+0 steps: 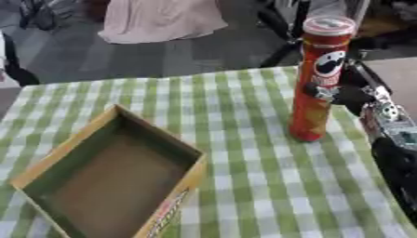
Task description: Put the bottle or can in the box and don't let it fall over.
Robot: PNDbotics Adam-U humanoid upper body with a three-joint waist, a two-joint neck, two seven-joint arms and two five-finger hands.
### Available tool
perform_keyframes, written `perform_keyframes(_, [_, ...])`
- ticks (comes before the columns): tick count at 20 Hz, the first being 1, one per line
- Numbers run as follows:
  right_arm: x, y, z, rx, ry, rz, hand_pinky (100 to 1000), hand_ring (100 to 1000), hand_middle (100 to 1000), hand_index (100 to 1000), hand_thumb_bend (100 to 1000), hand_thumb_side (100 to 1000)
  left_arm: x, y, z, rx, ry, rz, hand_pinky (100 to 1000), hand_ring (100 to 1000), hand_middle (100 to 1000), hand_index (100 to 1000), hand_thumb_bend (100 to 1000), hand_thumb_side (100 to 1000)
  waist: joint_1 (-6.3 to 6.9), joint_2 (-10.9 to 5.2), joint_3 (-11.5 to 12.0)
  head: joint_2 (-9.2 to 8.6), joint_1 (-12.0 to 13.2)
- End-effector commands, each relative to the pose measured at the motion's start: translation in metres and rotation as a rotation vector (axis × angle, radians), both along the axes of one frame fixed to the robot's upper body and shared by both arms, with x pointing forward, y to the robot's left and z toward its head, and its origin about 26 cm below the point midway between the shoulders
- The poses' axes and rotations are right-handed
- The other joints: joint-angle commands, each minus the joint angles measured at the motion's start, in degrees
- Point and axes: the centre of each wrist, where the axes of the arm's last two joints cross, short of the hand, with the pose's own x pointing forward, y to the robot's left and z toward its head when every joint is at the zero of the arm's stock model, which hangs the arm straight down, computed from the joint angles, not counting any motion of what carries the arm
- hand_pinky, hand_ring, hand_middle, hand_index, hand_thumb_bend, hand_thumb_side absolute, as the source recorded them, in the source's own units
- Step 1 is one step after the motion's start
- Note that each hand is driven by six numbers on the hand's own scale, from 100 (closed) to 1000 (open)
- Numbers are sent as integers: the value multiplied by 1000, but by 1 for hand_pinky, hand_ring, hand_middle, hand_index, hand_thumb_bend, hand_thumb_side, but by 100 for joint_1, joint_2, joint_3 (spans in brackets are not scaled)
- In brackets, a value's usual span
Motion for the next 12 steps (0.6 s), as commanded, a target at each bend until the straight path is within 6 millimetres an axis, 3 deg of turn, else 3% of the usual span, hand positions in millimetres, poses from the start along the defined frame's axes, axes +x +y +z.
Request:
perform_keyframes(1, [-3,0,20,-5,-55,17,413,729,1000,591,675,100,-2,2,-4,-3,20,10,1000,657,671,768,104,853,-27,-76,0,-72,-6])
perform_keyframes(7, [-2,1,19,31,-61,19,324,599,941,484,633,100,-2,2,-4,-1,21,10,1000,657,671,768,105,854,-23,-76,-2,-74,-9])
perform_keyframes(12, [-2,1,19,72,-62,17,235,493,843,389,480,100,-2,3,-4,1,21,11,1000,657,671,768,105,854,-21,-80,-3,-64,-19])
